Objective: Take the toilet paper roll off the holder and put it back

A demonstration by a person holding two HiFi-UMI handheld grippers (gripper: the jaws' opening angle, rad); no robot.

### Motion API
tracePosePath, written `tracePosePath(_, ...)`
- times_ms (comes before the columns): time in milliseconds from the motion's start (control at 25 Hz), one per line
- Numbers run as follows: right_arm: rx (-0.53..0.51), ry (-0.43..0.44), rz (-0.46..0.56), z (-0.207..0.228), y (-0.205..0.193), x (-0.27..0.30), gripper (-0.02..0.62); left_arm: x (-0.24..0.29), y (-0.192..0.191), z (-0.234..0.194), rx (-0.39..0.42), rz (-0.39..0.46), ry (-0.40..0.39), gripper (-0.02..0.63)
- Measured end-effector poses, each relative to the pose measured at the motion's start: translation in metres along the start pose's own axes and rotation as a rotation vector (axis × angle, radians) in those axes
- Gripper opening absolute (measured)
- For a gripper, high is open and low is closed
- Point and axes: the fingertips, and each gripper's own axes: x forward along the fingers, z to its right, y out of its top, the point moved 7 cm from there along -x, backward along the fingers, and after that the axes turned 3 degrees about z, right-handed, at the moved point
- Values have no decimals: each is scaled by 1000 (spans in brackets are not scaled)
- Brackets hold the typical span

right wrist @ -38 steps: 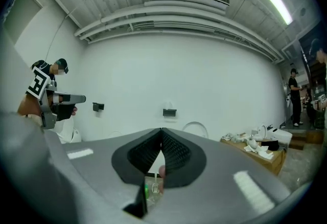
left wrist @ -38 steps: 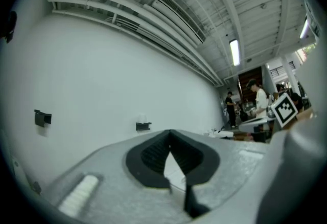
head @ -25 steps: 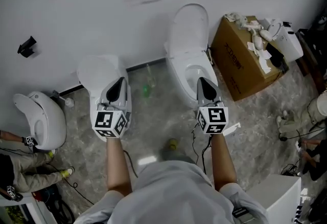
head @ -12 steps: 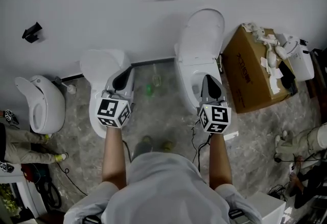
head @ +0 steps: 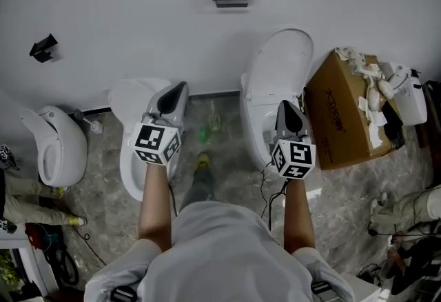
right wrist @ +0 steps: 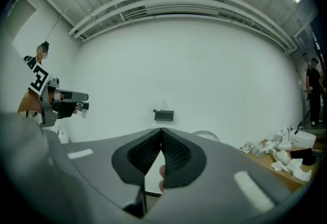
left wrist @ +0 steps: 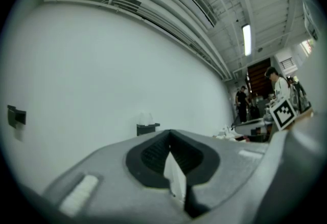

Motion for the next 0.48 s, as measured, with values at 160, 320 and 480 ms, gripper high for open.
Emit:
tracePosePath(160,-9,-7,1,3,-1,54,3,41,-10,-35,-10,-1,-9,1)
tracePosePath(320,-2,-29,3,5,0,112,2,84,-15,-75,-10,-9,-22,2)
tracePosePath(480,2,-35,-11,2,0,171,3,123,-21,-121,-15,-19,-25,2)
